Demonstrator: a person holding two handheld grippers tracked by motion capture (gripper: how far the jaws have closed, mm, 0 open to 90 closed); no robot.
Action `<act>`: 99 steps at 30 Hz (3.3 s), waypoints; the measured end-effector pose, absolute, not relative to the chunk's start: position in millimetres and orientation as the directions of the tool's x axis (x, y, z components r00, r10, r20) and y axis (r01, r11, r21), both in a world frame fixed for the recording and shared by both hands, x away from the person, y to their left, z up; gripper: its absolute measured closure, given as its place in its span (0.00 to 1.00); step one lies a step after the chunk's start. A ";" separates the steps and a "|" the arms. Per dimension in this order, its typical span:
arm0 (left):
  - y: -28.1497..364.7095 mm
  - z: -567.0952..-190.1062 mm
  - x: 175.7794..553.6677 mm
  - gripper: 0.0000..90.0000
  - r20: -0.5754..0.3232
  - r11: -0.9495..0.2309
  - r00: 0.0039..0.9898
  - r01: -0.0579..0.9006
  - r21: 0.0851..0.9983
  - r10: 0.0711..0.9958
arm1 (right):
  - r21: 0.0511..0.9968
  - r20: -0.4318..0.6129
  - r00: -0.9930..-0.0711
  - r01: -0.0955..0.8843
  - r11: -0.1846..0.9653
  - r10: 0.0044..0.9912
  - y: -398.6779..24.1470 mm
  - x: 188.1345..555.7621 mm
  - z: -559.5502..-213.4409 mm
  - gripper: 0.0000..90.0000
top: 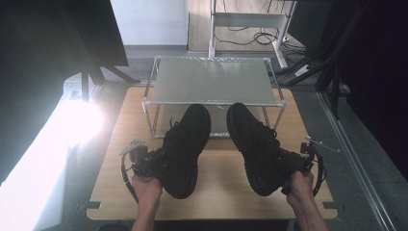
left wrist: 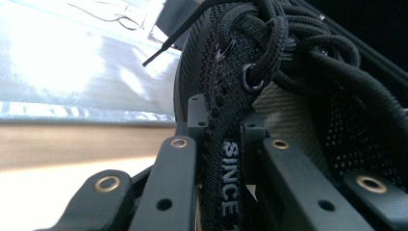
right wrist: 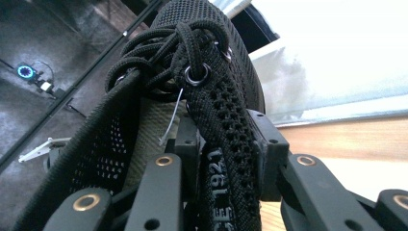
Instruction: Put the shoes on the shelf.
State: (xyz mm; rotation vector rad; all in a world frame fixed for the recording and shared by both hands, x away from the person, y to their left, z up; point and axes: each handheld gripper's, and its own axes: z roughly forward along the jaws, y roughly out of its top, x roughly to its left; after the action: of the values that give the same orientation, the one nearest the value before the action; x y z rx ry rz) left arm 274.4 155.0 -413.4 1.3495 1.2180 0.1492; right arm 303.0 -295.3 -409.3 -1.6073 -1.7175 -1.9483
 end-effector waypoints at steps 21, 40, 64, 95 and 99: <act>139.7 -363.8 323.4 0.90 -0.559 0.332 0.427 0.497 0.802 0.711 | 0.633 0.761 -0.397 0.624 -0.458 0.512 -272.6 342.4 -368.0 0.76; 133.2 -340.8 378.3 0.90 -0.612 0.395 0.334 0.528 0.752 0.717 | 0.606 0.780 -0.336 0.614 -0.505 0.527 -250.7 388.9 -341.2 0.76; 109.9 -306.9 443.0 0.89 -0.577 0.392 0.229 0.538 0.746 0.784 | 0.576 0.789 -0.219 0.588 -0.568 0.574 -240.8 449.0 -328.7 0.75; 83.3 -296.9 478.5 0.85 -0.436 0.309 0.095 0.574 0.759 0.895 | 0.686 0.669 -0.199 0.538 -0.491 0.716 -195.1 480.6 -306.6 0.76; 81.1 -297.1 478.4 0.83 -0.424 0.292 0.099 0.585 0.757 0.900 | 0.697 0.655 -0.198 0.532 -0.482 0.729 -191.8 480.1 -306.1 0.76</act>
State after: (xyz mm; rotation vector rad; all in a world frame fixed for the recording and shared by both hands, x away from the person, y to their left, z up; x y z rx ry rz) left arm 478.4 81.1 -297.1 1.3981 1.5912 0.4085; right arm 480.1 -191.8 -306.1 -2.0846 -1.6673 -1.9560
